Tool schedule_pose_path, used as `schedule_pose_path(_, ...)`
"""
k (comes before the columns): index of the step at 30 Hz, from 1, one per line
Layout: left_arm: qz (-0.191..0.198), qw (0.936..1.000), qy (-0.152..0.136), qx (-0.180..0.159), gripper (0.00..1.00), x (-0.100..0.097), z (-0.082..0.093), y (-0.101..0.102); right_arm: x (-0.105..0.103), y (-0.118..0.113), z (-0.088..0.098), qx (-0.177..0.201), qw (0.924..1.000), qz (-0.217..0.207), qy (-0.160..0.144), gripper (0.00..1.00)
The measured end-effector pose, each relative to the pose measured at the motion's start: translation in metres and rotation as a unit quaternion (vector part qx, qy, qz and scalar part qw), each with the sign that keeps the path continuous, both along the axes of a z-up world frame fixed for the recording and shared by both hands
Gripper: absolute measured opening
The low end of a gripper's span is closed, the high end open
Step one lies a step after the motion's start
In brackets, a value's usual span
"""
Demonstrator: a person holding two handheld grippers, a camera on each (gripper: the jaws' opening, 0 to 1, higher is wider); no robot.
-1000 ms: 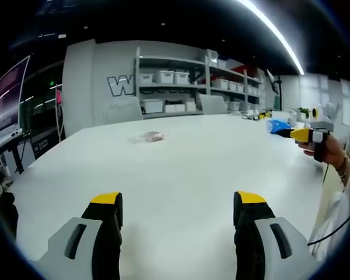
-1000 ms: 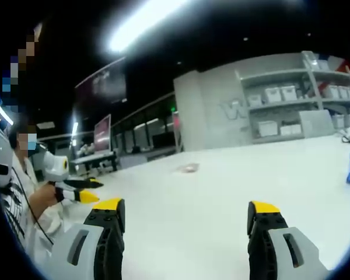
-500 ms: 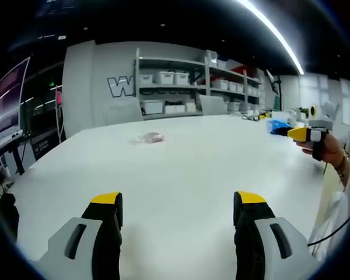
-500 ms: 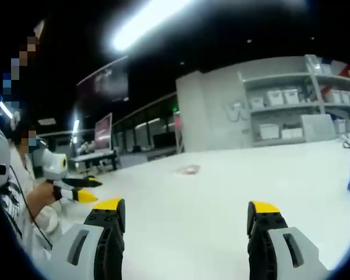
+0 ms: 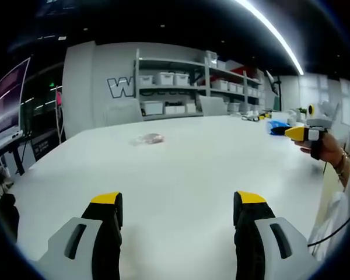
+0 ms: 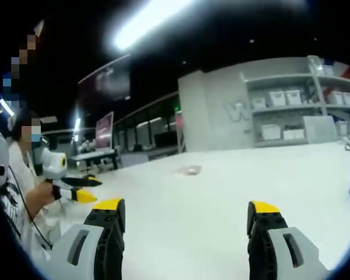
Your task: Open the resealable bag by pulling the two sides of the seal apart until the entire bag opening is separated and visibly accessible.
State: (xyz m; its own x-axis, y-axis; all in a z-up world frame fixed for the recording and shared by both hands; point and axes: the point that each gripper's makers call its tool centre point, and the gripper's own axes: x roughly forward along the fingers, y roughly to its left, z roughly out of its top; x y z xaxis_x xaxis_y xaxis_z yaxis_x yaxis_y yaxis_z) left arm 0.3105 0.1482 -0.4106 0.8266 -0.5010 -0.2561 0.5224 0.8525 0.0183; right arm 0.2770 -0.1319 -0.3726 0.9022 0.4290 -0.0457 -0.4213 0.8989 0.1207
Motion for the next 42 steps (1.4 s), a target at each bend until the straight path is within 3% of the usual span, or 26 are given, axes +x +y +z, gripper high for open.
schedule_pose_path(42,-0.001,1.0000,-0.005,0.002,0.76,-0.001,0.004,0.003,0.031,0.023,0.007,-0.034,0.9992,0.022,0.002,0.85)
